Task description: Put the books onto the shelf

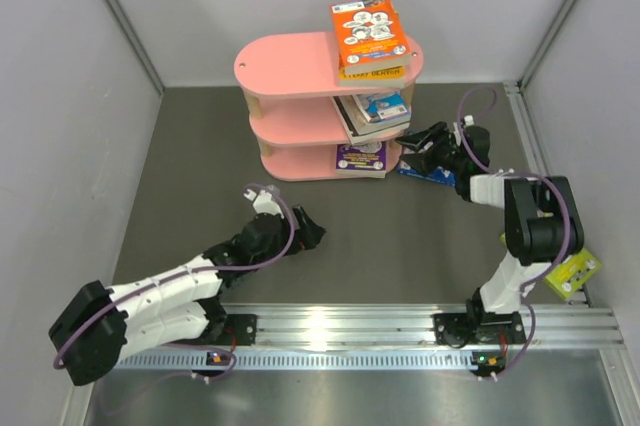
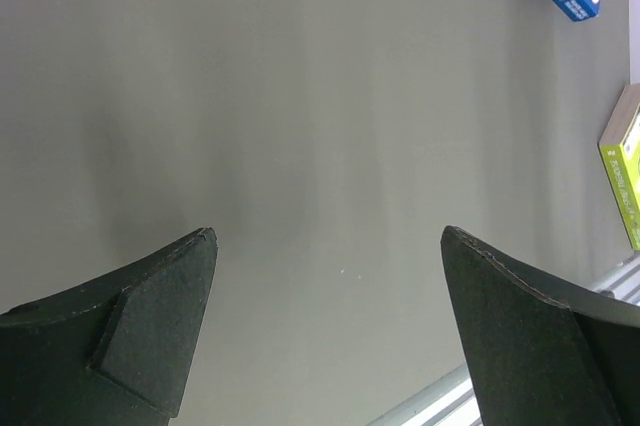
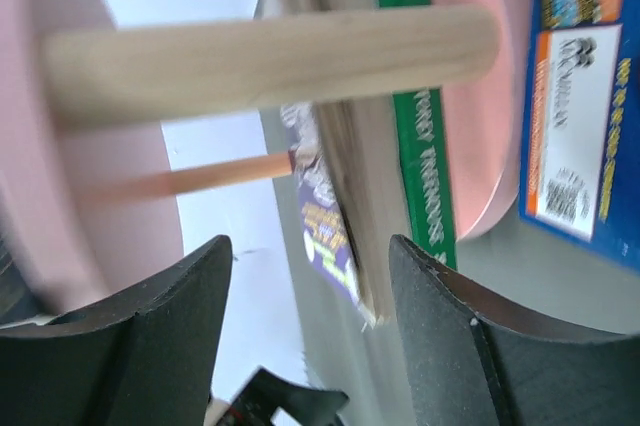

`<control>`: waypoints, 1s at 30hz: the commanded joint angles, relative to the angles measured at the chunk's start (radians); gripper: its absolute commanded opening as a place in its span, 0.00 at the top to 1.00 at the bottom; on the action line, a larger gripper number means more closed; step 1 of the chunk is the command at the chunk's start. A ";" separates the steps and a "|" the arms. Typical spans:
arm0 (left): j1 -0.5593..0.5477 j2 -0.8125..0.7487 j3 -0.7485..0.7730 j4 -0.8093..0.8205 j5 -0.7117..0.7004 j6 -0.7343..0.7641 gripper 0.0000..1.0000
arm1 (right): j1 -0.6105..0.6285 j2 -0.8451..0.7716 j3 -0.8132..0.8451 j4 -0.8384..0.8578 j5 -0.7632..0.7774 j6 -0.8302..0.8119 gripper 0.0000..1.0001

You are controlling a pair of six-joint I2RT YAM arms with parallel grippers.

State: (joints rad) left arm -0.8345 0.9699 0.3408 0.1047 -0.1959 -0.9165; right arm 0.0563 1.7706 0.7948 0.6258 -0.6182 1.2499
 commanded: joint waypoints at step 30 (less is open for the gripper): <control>0.021 0.220 0.024 0.257 0.171 -0.035 0.03 | -0.319 0.346 0.757 -0.661 0.186 -0.559 0.39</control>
State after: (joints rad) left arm -0.8169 1.1759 0.3805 0.2737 -0.0406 -0.9512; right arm -0.2684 2.0491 1.4303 -0.0078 -0.4801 0.7494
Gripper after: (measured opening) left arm 0.972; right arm 0.620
